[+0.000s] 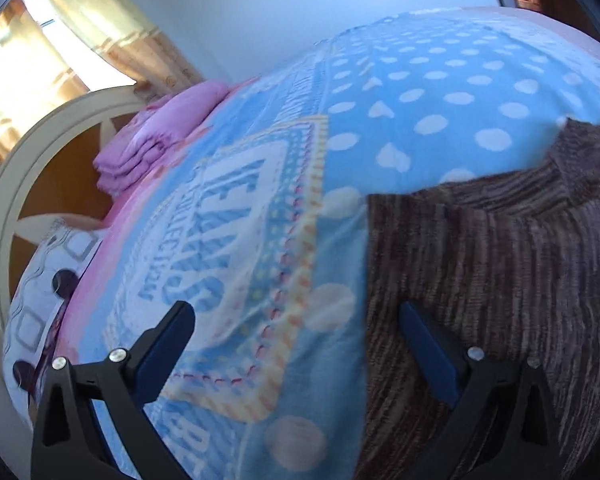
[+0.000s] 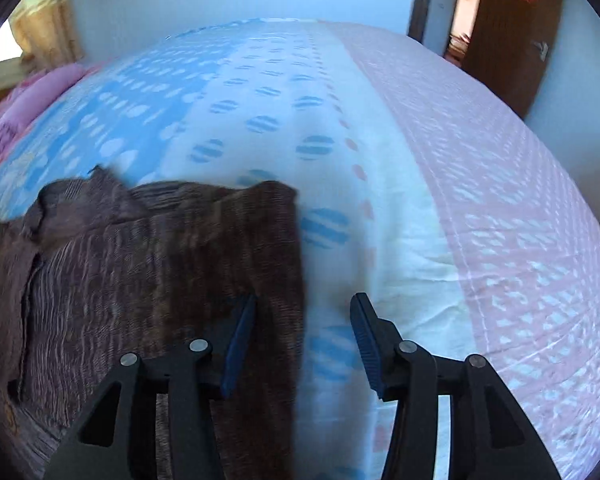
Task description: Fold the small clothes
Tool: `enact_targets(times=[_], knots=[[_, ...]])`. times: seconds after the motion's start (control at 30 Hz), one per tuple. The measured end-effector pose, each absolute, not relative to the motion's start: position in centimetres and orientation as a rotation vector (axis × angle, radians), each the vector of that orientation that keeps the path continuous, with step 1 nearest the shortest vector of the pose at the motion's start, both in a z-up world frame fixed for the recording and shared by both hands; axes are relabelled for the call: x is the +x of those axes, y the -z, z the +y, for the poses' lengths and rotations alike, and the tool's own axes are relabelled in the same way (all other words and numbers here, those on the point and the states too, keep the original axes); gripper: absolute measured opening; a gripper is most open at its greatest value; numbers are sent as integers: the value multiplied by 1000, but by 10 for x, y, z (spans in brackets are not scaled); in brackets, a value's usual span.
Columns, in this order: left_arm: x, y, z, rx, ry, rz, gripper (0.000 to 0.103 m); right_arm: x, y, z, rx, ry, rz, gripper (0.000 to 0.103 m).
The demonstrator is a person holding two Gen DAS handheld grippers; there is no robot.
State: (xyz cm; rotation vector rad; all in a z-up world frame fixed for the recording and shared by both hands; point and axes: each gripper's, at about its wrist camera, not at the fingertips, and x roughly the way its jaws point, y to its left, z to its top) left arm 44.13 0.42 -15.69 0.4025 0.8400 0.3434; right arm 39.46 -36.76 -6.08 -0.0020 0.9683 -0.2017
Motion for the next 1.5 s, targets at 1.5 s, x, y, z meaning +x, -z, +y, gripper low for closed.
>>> enact_targets(times=[1.5], knots=[[379, 156, 50, 282, -469, 854, 103, 298, 64, -382, 71, 196, 893, 65]])
